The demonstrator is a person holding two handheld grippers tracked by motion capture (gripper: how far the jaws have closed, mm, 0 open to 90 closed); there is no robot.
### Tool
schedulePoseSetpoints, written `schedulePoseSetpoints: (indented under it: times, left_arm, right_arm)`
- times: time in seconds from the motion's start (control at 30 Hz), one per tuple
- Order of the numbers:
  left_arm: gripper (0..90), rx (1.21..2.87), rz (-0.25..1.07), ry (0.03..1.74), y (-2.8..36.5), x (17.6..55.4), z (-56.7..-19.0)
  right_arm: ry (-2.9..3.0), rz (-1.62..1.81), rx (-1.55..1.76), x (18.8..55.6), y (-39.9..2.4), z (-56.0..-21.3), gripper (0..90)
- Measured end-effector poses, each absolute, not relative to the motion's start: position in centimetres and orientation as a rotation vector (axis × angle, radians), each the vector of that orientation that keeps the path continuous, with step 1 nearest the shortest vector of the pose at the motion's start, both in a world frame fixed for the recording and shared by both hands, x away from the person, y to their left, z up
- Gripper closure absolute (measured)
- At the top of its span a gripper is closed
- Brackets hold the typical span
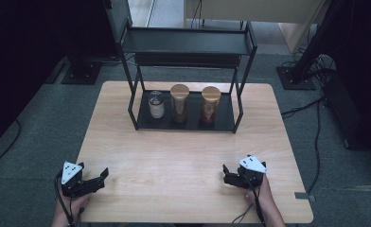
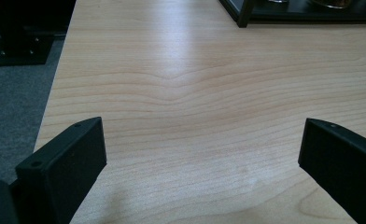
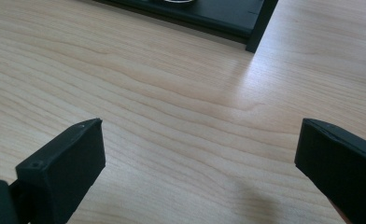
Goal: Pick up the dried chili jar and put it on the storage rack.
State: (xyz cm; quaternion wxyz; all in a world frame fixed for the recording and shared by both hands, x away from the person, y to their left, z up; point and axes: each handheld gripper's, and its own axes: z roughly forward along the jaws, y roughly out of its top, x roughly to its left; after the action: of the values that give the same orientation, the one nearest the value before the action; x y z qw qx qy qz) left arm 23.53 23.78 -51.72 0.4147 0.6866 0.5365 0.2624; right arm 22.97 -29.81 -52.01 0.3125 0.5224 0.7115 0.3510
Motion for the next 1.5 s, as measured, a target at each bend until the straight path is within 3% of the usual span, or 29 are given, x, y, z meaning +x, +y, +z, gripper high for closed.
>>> schedulePoseSetpoints:
  times: [1.5]
  left_arm:
    - [1.1,1.729,0.679,1.353,23.6,23.5,-51.7]
  right_arm:
    - [1.817,0.862,1.464,20.0,-35.3,-52.0,1.6]
